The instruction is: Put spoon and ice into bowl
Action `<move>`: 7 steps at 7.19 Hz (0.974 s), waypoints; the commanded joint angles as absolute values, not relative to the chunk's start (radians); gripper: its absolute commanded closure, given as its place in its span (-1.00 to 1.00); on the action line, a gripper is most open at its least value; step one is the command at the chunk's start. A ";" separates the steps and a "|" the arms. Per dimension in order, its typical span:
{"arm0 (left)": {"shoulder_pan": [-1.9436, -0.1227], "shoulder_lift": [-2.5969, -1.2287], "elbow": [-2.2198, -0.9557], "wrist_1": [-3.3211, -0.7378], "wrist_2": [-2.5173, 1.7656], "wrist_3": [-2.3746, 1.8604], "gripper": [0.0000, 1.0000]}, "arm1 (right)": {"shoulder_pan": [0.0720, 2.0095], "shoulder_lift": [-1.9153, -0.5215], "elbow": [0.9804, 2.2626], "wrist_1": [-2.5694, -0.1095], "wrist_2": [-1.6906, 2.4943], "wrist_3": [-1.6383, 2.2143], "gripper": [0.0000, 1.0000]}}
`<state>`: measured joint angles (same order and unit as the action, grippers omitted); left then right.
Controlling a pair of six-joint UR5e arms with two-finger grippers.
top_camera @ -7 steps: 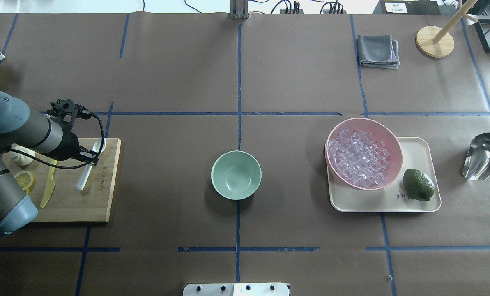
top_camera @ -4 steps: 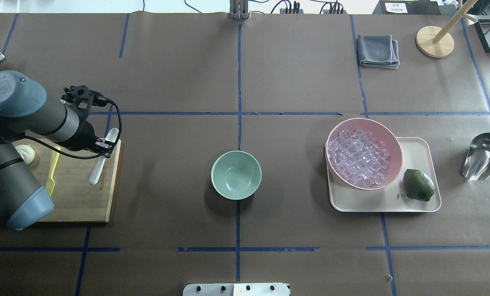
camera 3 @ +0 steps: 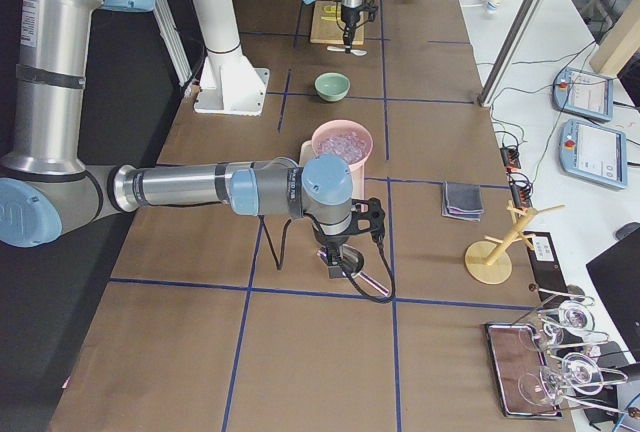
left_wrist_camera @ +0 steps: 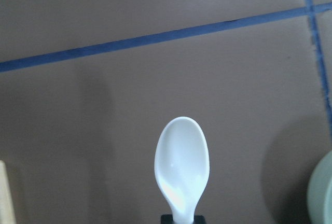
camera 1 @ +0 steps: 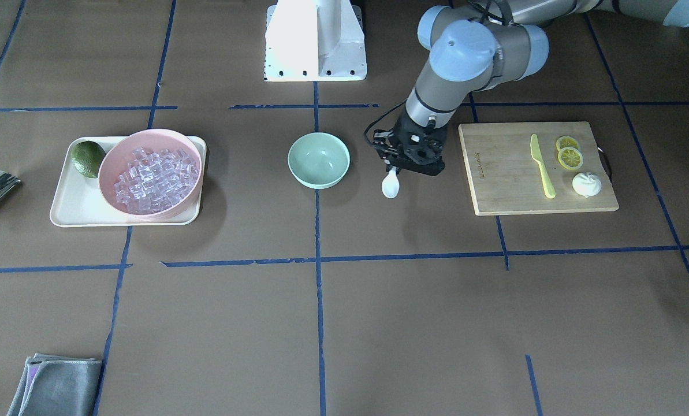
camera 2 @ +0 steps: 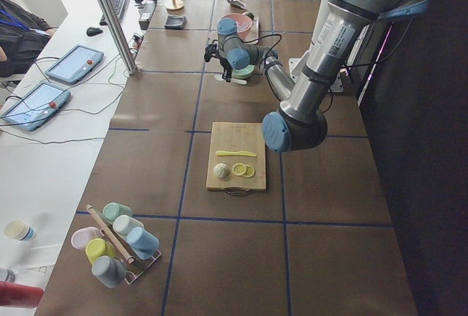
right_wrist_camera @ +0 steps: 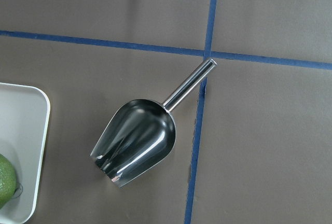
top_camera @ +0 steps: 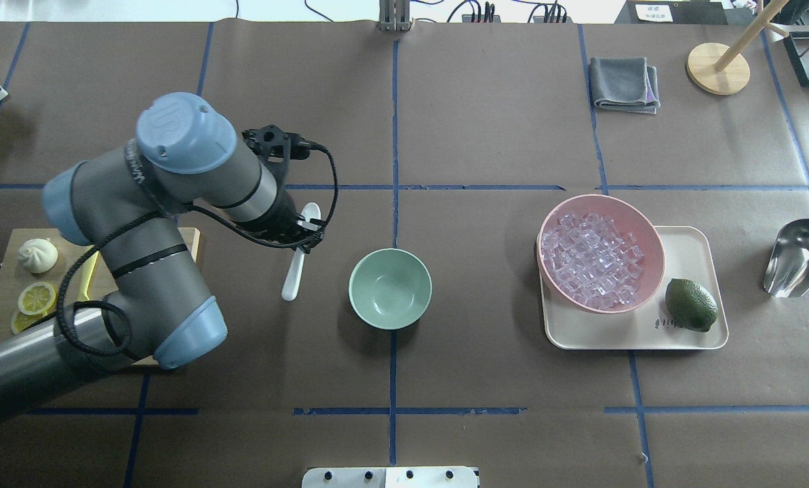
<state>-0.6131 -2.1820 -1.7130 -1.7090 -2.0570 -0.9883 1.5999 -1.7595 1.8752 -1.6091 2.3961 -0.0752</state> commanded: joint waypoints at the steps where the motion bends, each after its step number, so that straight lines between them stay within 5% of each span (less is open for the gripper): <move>1: -0.536 -2.270 -1.672 -1.710 -2.056 -1.026 0.97 | 1.600 -1.761 1.871 -1.609 2.396 -0.075 -1.00; 4: -0.489 -2.302 -1.664 -1.716 -2.056 -1.023 0.77 | 1.598 -1.763 1.871 -1.609 2.398 -0.075 -1.00; 5: -0.488 -2.306 -1.666 -1.723 -2.056 -1.023 -0.27 | 1.600 -1.763 1.871 -1.609 2.396 -0.075 -1.00; 6: -0.489 -2.310 -1.667 -1.724 -2.056 -1.023 -0.99 | 1.600 -1.763 1.871 -1.609 2.395 -0.075 -1.00; 7: -0.489 -2.309 -1.667 -1.726 -2.056 -1.020 -0.99 | 1.600 -1.763 1.870 -1.609 2.396 -0.075 -1.00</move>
<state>-0.4898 -2.3077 -1.6668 -1.7233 -2.0555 -1.0224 1.5998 -1.7625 1.8709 -1.6091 2.3956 -0.0752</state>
